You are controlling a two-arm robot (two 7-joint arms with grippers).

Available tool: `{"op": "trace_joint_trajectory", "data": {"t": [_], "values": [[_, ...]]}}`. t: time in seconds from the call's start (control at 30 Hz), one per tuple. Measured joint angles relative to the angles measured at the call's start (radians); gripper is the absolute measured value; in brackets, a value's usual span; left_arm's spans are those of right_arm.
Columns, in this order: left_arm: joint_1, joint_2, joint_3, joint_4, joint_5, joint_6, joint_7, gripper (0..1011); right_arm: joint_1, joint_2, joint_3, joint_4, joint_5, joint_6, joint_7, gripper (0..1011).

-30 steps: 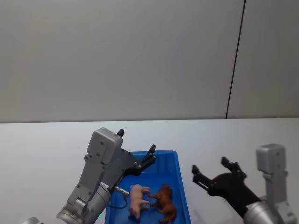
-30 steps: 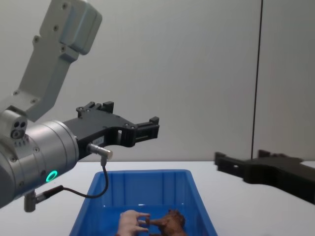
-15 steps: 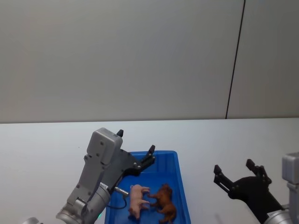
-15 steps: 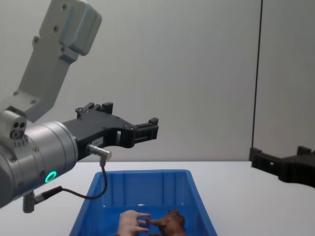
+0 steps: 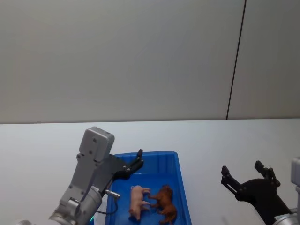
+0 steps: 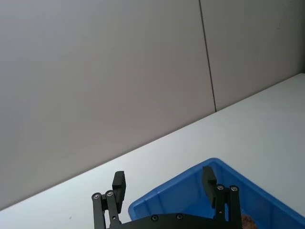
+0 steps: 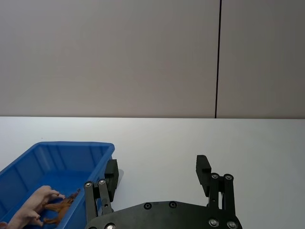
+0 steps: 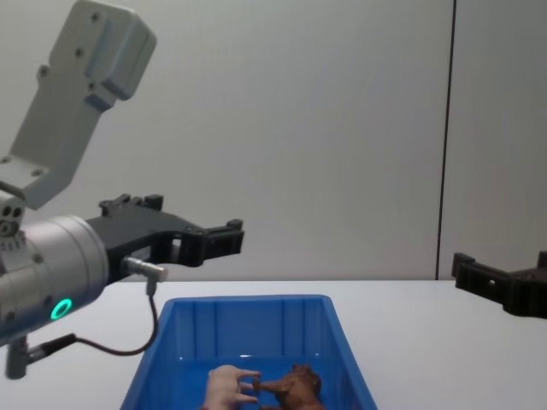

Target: Pick up the two dolls from the table and place them into the box.

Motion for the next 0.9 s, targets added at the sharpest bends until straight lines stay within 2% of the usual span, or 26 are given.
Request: {"op": "trace_joint_trajectory", "data": {"t": [0.43, 0.9], "values": [[0.049, 0.044, -0.039, -0.062, -0.079, 0.135, 0.092, 1008, -0.009, 0.005, 0.002, -0.01, 0.001, -0.004, -0.011, 1001], [0.1, 0.107, -0.084, -0.109, -0.141, 0.236, 0.13, 1008, -0.012, 0.006, 0.003, -0.013, 0.001, -0.006, -0.015, 1001]]}}
